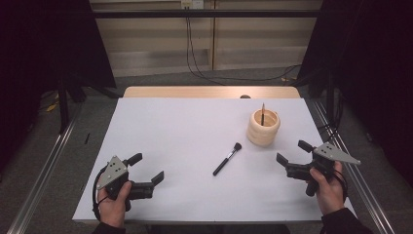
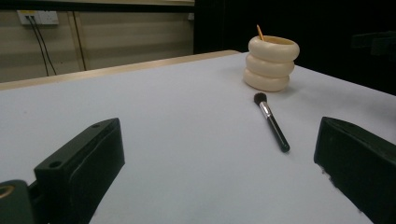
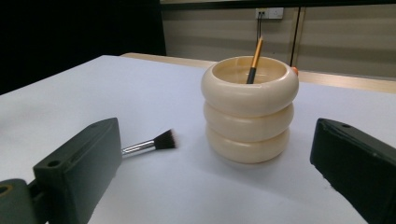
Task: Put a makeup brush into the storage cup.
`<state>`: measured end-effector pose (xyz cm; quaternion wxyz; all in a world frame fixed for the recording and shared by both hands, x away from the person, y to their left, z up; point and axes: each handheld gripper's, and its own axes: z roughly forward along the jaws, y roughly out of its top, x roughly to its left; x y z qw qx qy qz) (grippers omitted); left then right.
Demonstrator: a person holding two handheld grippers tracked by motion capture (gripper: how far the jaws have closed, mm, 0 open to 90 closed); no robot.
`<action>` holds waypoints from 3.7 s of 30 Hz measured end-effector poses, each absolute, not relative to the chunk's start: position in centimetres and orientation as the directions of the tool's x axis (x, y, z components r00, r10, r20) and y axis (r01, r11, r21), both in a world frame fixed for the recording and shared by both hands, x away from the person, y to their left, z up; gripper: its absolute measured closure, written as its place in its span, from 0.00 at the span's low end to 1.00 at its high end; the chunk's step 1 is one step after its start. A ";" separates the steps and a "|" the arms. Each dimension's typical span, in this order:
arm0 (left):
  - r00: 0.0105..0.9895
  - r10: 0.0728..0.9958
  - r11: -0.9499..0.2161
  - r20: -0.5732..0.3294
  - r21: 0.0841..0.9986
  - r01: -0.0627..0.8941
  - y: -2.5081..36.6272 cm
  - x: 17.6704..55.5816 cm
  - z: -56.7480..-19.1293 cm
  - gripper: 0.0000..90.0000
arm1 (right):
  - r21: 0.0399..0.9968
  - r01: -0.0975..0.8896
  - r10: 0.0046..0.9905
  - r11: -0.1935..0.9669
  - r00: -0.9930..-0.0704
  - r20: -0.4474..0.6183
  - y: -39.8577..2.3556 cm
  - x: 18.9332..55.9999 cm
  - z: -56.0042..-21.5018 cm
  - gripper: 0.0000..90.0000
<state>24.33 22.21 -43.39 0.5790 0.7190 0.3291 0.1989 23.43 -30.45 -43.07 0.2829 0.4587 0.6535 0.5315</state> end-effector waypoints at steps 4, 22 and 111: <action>0.698 0.710 -0.109 -0.097 0.963 0.244 22.2 24.2 -43.4 0.02 | 0.956 0.293 0.900 0.012 -0.419 0.117 -30.5 22.3 -43.2 0.02; 0.699 0.710 -0.112 -0.089 0.965 0.237 22.3 24.1 -43.3 0.02 | 0.956 0.291 0.885 0.030 -0.453 0.110 -30.7 19.6 -44.0 0.01; 0.699 0.711 -0.130 -0.080 0.961 0.243 22.5 24.3 -43.4 0.02 | 0.965 0.192 0.712 0.181 -0.702 0.006 -19.5 33.6 -40.1 0.05</action>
